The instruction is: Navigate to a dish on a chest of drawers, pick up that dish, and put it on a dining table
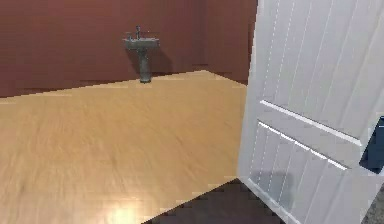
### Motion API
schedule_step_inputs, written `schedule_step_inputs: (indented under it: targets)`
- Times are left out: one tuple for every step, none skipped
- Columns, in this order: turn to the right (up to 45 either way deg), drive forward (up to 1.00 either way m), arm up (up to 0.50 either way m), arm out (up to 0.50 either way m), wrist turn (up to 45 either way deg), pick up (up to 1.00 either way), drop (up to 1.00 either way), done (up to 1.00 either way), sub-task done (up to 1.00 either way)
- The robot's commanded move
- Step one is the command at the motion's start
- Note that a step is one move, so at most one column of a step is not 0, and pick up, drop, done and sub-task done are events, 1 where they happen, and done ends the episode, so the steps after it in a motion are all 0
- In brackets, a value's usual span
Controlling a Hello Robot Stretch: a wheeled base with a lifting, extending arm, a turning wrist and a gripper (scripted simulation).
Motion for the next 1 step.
schedule_step_inputs:
  targets:
    - [0.0, 1.00, 0.00, 0.00, 0.0, 0.00, 0.00, 0.00, 0.00]
